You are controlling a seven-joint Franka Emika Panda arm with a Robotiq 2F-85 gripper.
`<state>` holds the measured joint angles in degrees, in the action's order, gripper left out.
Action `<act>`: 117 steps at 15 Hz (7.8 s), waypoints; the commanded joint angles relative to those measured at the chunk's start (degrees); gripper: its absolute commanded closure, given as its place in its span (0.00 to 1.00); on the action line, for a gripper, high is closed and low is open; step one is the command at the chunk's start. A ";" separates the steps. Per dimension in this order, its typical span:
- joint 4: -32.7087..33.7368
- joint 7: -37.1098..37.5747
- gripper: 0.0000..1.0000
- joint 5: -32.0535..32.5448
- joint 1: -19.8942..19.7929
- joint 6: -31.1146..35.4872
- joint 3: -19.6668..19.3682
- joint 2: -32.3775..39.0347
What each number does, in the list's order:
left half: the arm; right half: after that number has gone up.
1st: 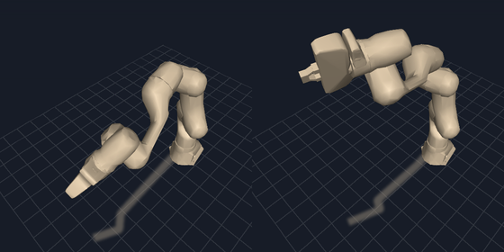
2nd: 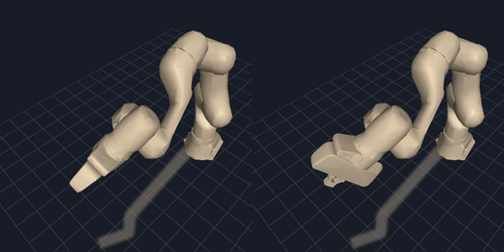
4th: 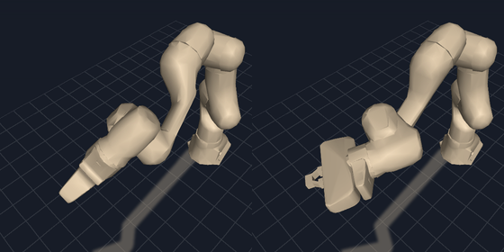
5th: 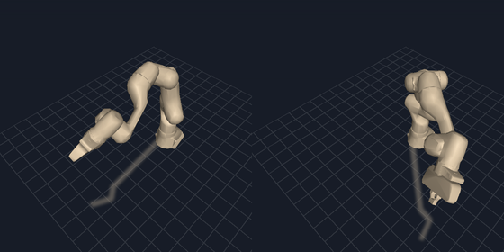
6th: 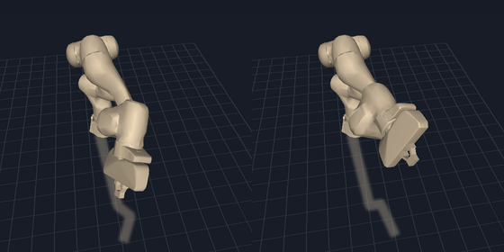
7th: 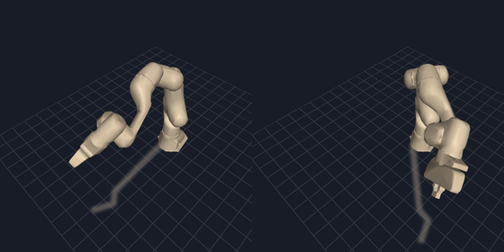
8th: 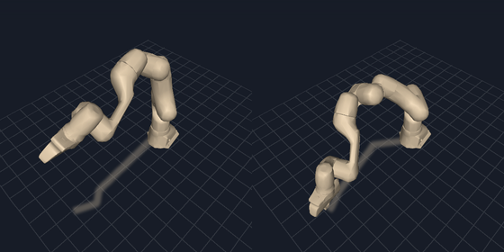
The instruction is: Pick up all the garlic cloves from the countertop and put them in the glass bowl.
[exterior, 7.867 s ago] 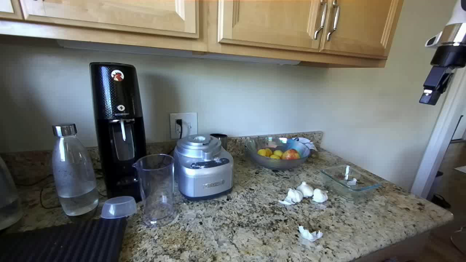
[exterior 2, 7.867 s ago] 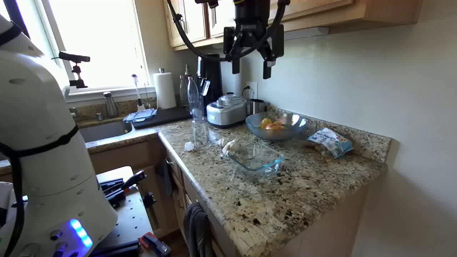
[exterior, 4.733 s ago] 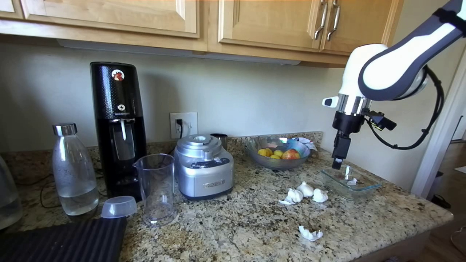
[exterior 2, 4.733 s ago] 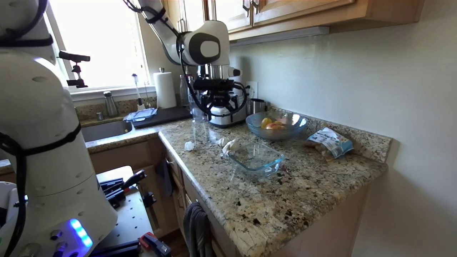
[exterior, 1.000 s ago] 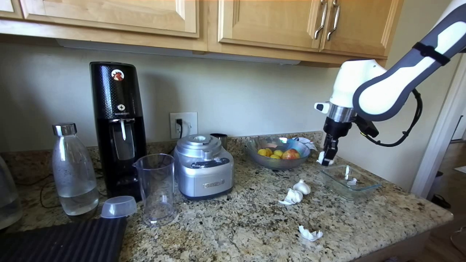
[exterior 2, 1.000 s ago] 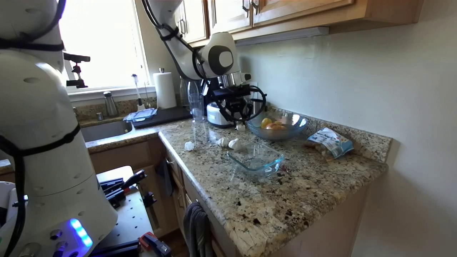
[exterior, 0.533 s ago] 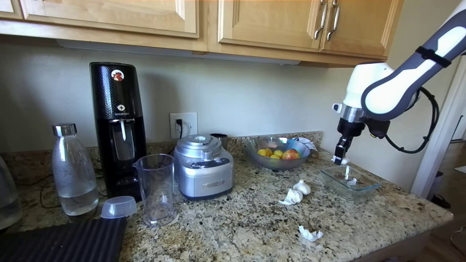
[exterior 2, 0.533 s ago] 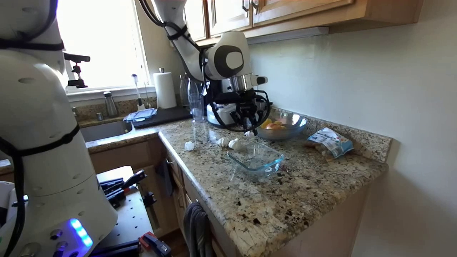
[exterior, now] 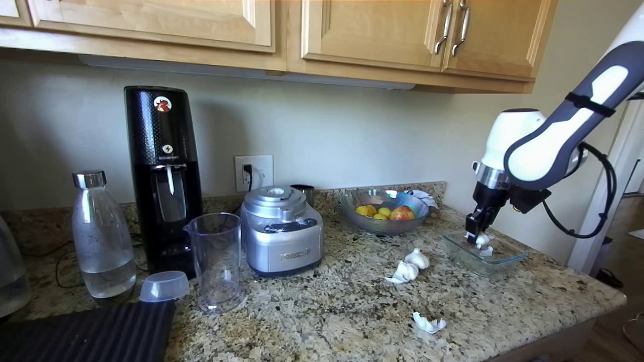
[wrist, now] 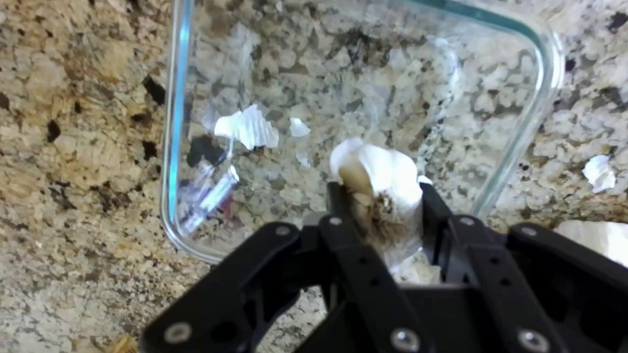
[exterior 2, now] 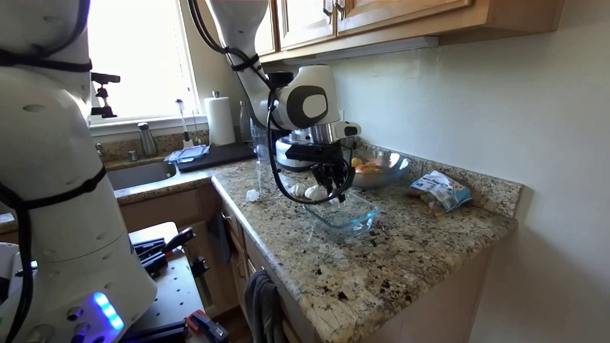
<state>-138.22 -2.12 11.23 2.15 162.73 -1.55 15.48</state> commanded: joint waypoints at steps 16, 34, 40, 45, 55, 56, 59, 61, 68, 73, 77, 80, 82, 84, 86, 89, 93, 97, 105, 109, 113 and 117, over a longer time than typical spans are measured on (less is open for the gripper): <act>-3.43 6.47 0.00 7.26 7.86 2.23 -4.58 -8.75; 7.46 -35.51 0.00 -6.98 2.82 -4.95 17.20 4.78; 11.99 -40.19 0.00 -1.38 3.34 -6.90 17.58 11.32; 14.94 -41.87 0.00 3.93 4.74 -7.60 16.26 14.54; 16.44 -42.94 0.52 8.10 5.24 -7.11 15.32 15.88; 16.34 -43.01 0.59 8.37 5.20 -7.06 15.17 15.80; 16.25 -42.75 0.76 9.36 5.38 -6.92 14.58 15.49; 16.01 -42.58 0.79 9.66 5.42 -6.61 14.60 15.05; 13.39 -40.49 0.79 0.07 1.83 -12.61 18.79 7.74; 12.20 -40.09 0.79 -10.04 0.03 -19.19 18.57 0.16; 10.12 -31.97 0.79 -9.14 0.81 -17.52 13.52 -4.60; 8.51 -25.44 0.79 -7.93 0.48 -17.00 10.12 -6.52; 7.27 -20.59 0.79 -6.83 0.34 -16.37 7.92 -7.12; 6.14 -15.14 0.79 -5.15 0.46 -15.62 5.73 -7.03; 5.42 -9.26 0.79 -3.28 0.57 -14.90 3.76 -6.12; 4.61 -0.63 0.79 -1.97 0.95 -12.71 1.92 -4.51; 4.52 7.83 0.79 0.38 1.55 -9.78 0.12 -1.41; 4.79 11.67 0.79 0.52 2.17 -8.19 -0.92 2.04; 2.41 12.04 0.21 0.26 3.91 -5.96 -0.77 -0.32; 0.29 12.71 0.01 2.25 5.57 -4.88 -0.92 -4.95; -1.67 9.17 0.00 0.44 5.09 -4.41 2.16 -9.43; -0.18 -1.81 0.00 -6.10 4.41 -3.67 7.88 -8.25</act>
<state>-136.62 4.24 10.19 7.30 157.20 2.86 8.36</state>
